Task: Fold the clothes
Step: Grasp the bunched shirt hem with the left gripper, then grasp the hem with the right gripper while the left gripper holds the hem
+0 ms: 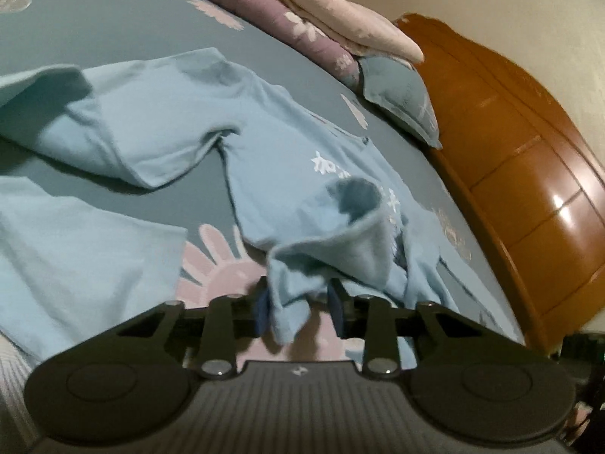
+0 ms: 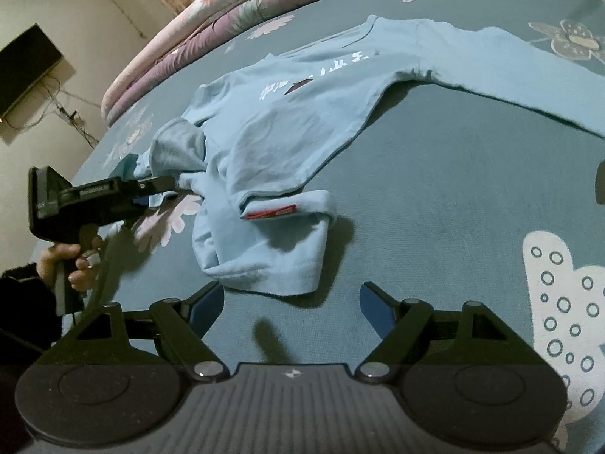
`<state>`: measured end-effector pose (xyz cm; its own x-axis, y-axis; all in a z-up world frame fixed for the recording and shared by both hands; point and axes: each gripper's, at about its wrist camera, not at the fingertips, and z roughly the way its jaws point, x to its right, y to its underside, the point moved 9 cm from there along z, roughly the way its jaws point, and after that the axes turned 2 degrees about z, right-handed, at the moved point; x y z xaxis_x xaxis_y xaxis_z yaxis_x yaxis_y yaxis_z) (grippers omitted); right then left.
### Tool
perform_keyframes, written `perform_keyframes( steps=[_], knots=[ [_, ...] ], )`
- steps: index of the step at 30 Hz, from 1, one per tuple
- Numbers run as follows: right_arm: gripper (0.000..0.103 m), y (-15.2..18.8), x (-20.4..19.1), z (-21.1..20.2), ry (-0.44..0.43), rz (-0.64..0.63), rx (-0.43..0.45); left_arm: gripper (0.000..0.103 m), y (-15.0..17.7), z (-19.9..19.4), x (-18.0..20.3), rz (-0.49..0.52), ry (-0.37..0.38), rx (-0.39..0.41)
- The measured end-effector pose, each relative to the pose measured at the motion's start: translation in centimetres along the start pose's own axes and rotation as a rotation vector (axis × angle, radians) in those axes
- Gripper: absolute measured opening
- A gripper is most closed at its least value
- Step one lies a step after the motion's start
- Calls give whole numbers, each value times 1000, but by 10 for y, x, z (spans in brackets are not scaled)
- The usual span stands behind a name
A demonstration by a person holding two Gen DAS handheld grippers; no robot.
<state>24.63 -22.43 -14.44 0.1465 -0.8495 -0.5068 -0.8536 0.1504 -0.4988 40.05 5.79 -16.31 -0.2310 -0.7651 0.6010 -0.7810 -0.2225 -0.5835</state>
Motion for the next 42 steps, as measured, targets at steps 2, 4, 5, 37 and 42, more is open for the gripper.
perform_keyframes(
  steps=[2,4,5,37,42],
  knots=[
    [83,-1,2,1,-10,10,2,25,-3,4,-2,-7,-6,12],
    [83,-1,2,1,-14,14,6,17,-3,6,-2,-16,-26,18],
    [83,-1,2,0,-17,17,11,16,-2,6,-2,-16,-39,19],
    [79,-26,-3,25,-395,16,-70,8,87,-117,3,-265,-310,-56],
    [76,-51,-5,37,-311,-56,-16,7,83,-106,0,-243,-311,-71]
  ],
)
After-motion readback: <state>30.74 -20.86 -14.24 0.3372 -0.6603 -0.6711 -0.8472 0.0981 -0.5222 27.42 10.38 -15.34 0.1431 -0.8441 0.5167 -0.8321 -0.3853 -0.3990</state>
